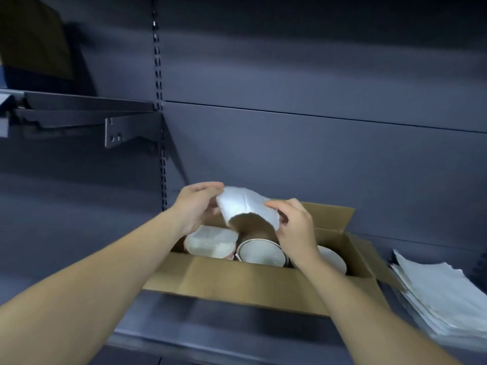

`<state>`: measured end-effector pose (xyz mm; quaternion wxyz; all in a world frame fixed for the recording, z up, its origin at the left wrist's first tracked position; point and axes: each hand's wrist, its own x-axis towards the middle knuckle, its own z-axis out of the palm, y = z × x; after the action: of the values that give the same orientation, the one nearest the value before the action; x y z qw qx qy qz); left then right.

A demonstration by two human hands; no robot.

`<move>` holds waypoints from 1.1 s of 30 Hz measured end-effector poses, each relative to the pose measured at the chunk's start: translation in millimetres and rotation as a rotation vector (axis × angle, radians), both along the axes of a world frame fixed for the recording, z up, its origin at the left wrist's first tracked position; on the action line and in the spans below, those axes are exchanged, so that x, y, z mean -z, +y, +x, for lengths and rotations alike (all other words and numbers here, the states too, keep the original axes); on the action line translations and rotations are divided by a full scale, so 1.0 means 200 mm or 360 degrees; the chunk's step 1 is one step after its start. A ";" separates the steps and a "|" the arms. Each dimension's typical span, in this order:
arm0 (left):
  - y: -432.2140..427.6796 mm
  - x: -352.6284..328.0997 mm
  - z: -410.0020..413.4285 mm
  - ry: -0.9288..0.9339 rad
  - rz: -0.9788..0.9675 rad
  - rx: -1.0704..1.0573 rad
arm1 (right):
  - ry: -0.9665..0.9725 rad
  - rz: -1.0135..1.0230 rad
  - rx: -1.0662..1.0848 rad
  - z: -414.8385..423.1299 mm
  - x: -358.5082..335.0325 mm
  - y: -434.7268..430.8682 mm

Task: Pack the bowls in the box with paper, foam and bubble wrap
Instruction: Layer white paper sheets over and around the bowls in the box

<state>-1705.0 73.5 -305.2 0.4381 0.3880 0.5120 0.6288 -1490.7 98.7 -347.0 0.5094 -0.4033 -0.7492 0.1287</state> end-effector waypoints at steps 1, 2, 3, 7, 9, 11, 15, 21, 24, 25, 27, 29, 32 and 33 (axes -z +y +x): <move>0.01 0.02 -0.02 0.0107 -0.0035 0.0018 | 0.0024 0.0037 0.0051 -0.01 0.00 0.00; 0.01 0.04 -0.04 0.0196 -0.0061 0.0058 | 0.0045 0.0060 0.0090 -0.01 0.01 0.01; 0.01 0.06 -0.05 0.0277 -0.0072 0.0133 | 0.0049 0.0083 0.0124 -0.01 0.02 0.01; 0.06 0.17 -0.08 0.1041 0.0079 0.0314 | -0.0014 0.0063 0.0223 0.05 0.05 0.07; 0.12 0.21 -0.05 0.1242 0.0179 0.0334 | -0.0026 -0.0056 0.0277 0.08 0.06 0.10; 0.18 0.24 -0.02 0.1367 0.0303 0.0286 | -0.0034 -0.0170 0.0327 0.10 0.07 0.13; 0.27 0.26 0.01 0.1674 0.0399 0.0193 | -0.0170 -0.0276 0.0410 0.17 0.08 0.18; 0.36 0.29 0.00 0.1820 0.0607 0.0107 | -0.0275 -0.0400 0.0512 0.20 0.13 0.26; 0.37 0.26 0.00 0.1691 0.0692 0.0029 | -0.0254 -0.0339 0.0445 0.18 0.11 0.25; 0.38 0.25 0.00 0.1662 0.0712 0.0022 | -0.0237 -0.0321 0.0426 0.17 0.11 0.25; 0.38 0.25 -0.01 0.1615 0.0727 0.0029 | -0.0211 -0.0296 0.0418 0.17 0.10 0.24; 0.37 0.26 0.00 0.1658 0.0715 0.0069 | -0.0240 -0.0291 0.0418 0.18 0.10 0.23; 0.37 0.28 0.02 0.1713 0.0651 0.0125 | -0.0246 -0.0302 0.0419 0.20 0.09 0.21; 0.37 0.28 0.03 0.1719 0.0625 0.0130 | -0.0224 -0.0298 0.0438 0.20 0.10 0.20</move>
<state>-1699.8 148.1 -362.0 0.0581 0.7477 0.5212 0.4073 -1449.7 138.6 -366.0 0.4288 -0.5556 -0.7055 0.0985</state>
